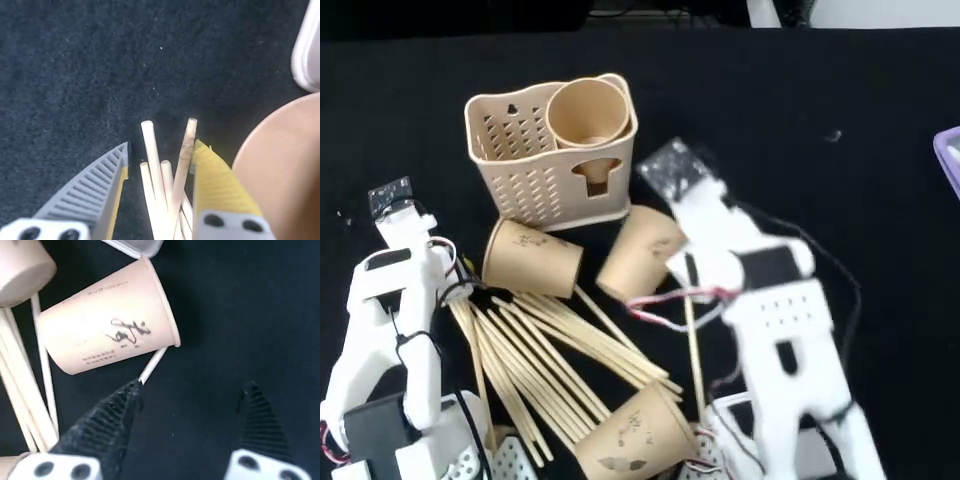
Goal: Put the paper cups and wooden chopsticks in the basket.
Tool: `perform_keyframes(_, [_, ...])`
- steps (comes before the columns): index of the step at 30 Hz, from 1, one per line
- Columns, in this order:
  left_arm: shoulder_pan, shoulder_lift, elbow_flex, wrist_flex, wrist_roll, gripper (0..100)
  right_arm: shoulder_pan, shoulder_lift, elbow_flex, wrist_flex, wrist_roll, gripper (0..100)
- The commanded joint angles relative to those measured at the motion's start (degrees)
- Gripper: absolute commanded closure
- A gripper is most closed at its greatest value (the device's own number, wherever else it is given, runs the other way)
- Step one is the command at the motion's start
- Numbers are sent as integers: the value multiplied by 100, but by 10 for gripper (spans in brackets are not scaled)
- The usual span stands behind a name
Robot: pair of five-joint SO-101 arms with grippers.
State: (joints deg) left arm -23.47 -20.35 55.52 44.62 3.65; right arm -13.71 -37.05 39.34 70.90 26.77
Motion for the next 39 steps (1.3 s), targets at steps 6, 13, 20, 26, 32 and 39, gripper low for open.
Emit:
perform_keyframes(6, [-57,-185,-66,-44,0,795,519,1165,-716,-1697,-976,687])
perform_keyframes(13, [-57,-185,-66,-53,0,795,624,2308,-391,-3596,-1873,691])
perform_keyframes(20, [-57,-185,-66,-53,0,795,466,3380,-356,-4264,-2040,691])
perform_keyframes(26, [-57,-185,-66,-53,0,795,220,3064,-312,-2927,-1407,688])
perform_keyframes(32, [-57,-185,-75,-53,0,795,211,2299,-31,-1978,-501,688])
perform_keyframes(39, [-57,-185,-75,-53,0,795,-26,391,1473,-1934,-44,688])
